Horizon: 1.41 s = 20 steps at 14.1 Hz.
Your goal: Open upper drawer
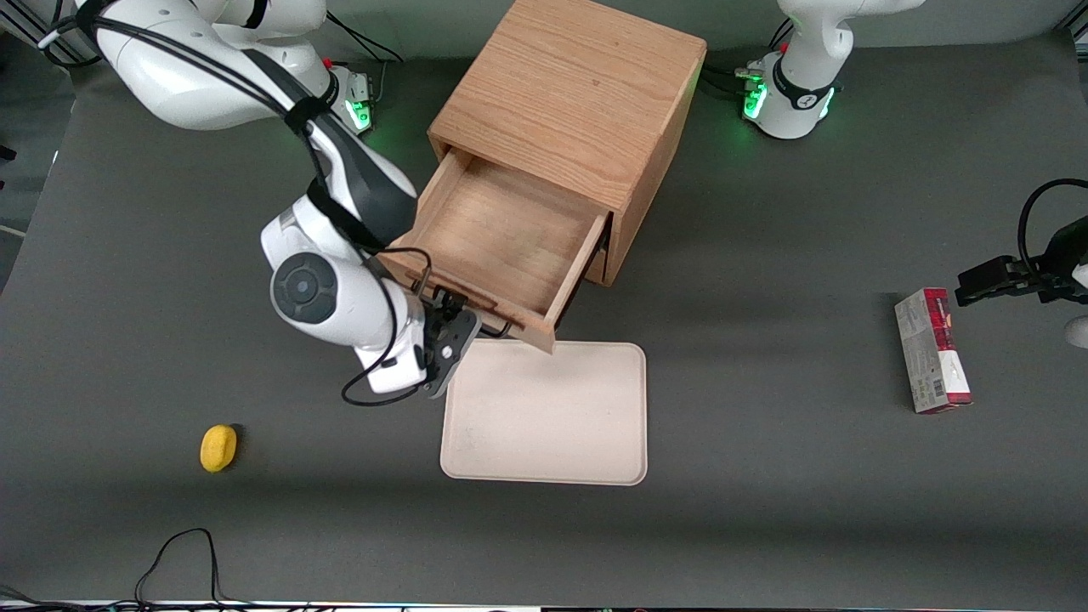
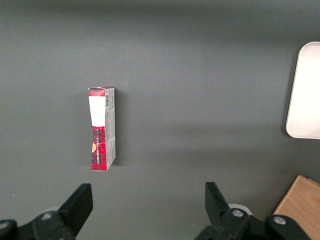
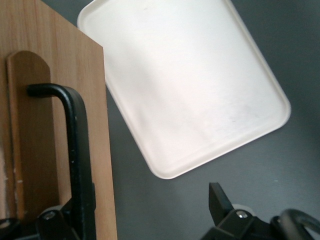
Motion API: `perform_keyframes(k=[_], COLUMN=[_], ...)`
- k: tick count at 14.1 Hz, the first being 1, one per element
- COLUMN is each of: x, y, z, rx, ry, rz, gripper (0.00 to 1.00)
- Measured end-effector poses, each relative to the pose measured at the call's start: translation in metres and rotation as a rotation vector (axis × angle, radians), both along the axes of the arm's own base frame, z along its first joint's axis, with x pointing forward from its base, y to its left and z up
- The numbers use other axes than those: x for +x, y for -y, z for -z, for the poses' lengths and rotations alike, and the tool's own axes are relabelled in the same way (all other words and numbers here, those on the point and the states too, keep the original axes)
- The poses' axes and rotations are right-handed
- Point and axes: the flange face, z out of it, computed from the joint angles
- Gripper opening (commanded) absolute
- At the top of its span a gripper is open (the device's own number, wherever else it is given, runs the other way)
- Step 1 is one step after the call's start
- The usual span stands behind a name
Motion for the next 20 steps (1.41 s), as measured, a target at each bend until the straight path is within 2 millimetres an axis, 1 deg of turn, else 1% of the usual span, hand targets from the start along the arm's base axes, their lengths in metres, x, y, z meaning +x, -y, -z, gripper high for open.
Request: perform_keyframes(k=[2,4,6,7,9,10,12,15,16,18,20], x=[0.012,0.017,0.021,0.023,0.029,0.031,0.032,0.014,0.005,-0.020,-0.052], y=[0.007,0.009,0.012,0.018,0.035,0.047,0.080,0.136,0.154,0.179,0.202], z=[-0.003,-0.009,-0.024,-0.037,-0.074,-0.096,-0.138,-0.182,-0.192,-0.207,-0.220], rx=[0.010,0.017,0.017,0.010,-0.003,-0.012,-0.047,-0.125,-0.152,-0.198,-0.218], ry=[0.014,0.027,0.043,0.049,0.072,0.096,0.133,0.061,0.037,0.004,-0.012], rz=[0.021,0.027,0.033,0.040,0.066,0.096,0.204,0.394,0.469,0.624,0.734], gripper=[1.00,1.00,1.00,1.00,1.00,1.00,1.00,1.00,1.00,1.00,1.00])
